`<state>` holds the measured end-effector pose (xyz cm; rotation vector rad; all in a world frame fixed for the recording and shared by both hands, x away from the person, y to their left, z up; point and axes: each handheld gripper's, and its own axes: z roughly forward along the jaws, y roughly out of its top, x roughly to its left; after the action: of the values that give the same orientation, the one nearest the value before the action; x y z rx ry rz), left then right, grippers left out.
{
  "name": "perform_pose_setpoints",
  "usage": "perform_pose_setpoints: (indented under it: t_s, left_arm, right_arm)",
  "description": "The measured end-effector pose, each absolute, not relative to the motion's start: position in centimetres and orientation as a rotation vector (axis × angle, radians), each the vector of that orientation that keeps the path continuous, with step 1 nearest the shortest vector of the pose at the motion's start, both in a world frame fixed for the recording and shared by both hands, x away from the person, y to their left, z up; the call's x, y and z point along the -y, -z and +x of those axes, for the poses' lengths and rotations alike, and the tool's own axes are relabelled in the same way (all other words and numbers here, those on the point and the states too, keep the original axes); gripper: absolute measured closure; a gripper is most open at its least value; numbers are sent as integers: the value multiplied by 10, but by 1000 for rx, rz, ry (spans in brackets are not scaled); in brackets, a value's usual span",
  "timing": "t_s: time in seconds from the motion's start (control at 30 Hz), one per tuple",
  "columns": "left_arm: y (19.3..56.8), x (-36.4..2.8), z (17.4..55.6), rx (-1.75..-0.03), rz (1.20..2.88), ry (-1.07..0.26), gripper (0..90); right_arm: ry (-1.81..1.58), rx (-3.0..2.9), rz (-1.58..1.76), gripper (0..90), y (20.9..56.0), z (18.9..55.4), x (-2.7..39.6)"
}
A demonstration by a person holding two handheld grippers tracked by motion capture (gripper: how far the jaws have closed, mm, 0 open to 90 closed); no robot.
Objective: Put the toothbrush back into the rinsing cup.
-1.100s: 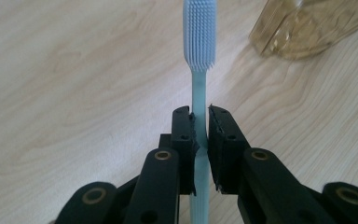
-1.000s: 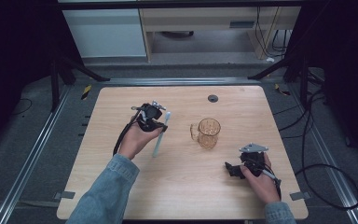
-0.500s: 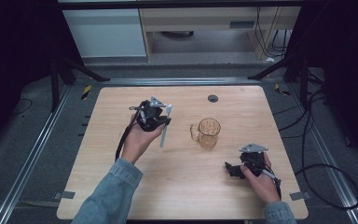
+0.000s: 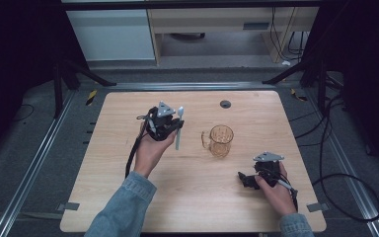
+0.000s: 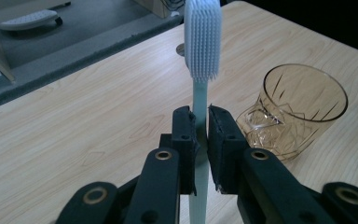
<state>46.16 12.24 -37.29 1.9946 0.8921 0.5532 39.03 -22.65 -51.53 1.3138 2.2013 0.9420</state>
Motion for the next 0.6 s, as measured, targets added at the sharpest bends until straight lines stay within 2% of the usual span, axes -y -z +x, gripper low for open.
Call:
perform_pose_setpoints:
  t_s: [0.6]
  left_arm:
    - [377, -114, 454, -829, 1855, -602, 808]
  right_arm:
    - [-941, -2204, 1306, 4, 515, 390, 226]
